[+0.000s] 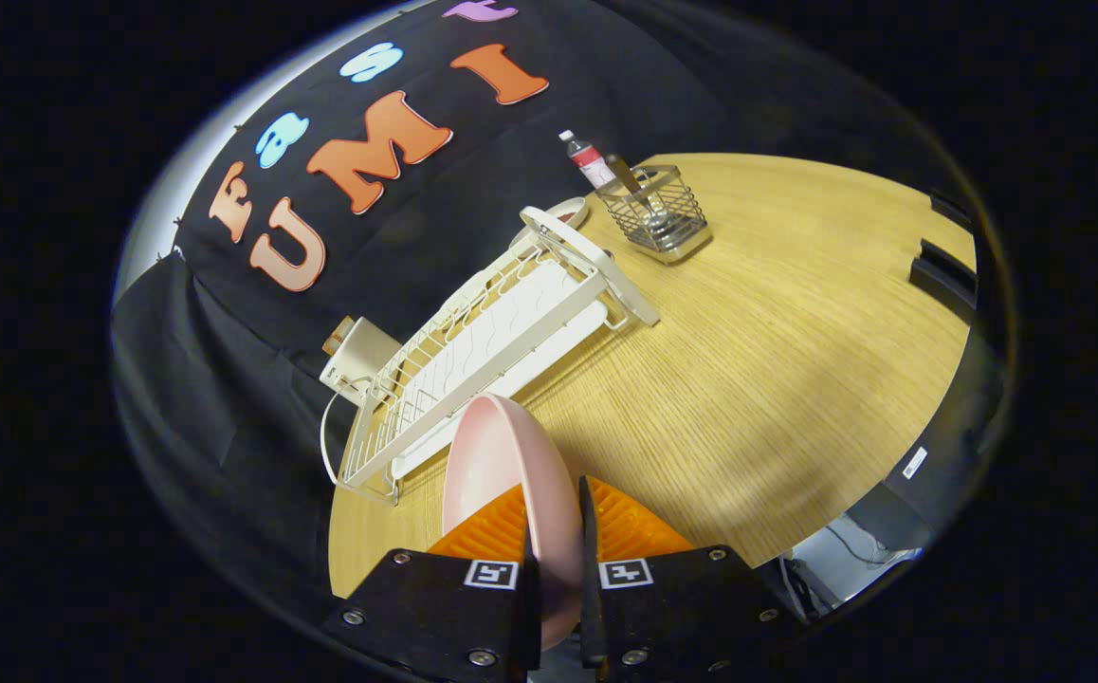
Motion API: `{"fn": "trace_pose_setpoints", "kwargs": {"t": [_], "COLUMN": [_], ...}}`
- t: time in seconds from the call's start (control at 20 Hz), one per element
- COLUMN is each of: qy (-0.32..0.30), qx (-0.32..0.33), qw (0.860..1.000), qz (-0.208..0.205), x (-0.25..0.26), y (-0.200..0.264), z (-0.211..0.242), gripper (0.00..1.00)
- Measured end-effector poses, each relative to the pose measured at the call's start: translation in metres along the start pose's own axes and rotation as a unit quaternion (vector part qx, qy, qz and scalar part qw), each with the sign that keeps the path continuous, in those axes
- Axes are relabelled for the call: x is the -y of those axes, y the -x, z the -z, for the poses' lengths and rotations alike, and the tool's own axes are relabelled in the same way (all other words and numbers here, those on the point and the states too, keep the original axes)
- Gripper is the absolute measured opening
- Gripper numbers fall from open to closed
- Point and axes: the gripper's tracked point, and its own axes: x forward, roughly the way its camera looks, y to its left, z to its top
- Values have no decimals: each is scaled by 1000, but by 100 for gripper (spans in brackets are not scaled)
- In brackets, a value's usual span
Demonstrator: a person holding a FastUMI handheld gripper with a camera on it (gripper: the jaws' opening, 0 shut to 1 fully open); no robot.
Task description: Take the plate from the dish rack, then take the spoon from the basket and place it into the plate.
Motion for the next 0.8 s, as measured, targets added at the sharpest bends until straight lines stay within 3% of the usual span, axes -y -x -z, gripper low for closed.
{"fn": "trace_pose_setpoints", "kwargs": {"t": [0.45,0.8], "qy": [-63,-44], "qx": [-11,-14], "qw": [998,999], "qz": [4,8], "x": [-1,-7], "y": [-22,-26], "z": [0,8], "gripper": [17,23]}}
